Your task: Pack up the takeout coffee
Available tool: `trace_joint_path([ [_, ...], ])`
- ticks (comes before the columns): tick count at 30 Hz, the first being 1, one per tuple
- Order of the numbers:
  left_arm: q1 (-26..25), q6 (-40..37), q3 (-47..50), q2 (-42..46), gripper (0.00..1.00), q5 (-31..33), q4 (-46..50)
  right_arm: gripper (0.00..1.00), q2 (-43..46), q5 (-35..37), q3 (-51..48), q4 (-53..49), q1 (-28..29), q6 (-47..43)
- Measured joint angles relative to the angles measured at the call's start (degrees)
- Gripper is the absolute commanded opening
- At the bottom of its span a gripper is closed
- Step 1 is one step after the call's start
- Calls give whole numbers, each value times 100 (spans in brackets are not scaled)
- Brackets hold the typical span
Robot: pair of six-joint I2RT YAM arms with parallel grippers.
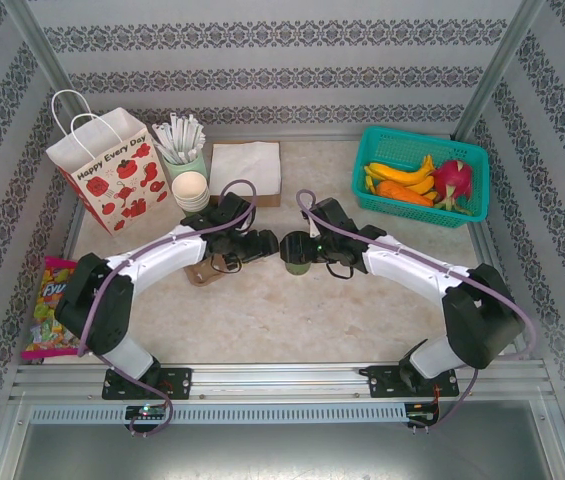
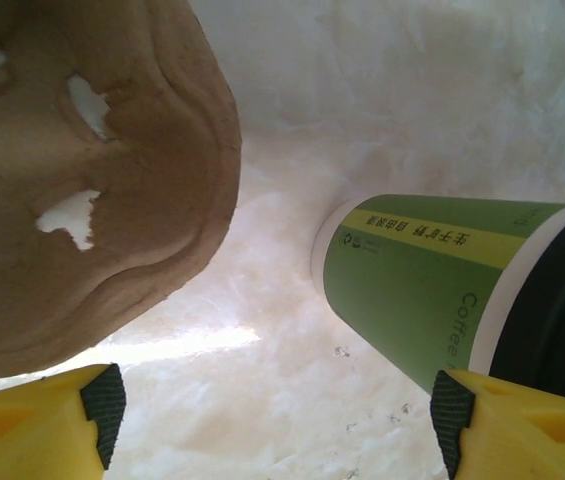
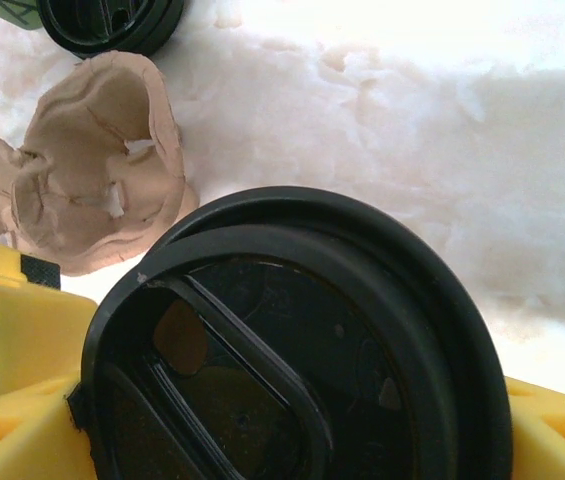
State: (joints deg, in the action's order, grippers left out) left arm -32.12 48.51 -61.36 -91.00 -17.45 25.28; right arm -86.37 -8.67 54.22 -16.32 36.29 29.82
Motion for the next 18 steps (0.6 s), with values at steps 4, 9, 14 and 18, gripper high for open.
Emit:
trace_joint_path([
  [4,2,2,120,330,93,221,15,83,-4,50,2,31,24,9],
  [9,72,7,205,793,100,470,13,83,24,79,37,0,24,31],
  [14,205,11,315,1003,100,686,22,83,22,155,87,-68,22,136],
  [18,299,26,400,1150,100,874,109,83,22,205,94,-76,-28,197],
])
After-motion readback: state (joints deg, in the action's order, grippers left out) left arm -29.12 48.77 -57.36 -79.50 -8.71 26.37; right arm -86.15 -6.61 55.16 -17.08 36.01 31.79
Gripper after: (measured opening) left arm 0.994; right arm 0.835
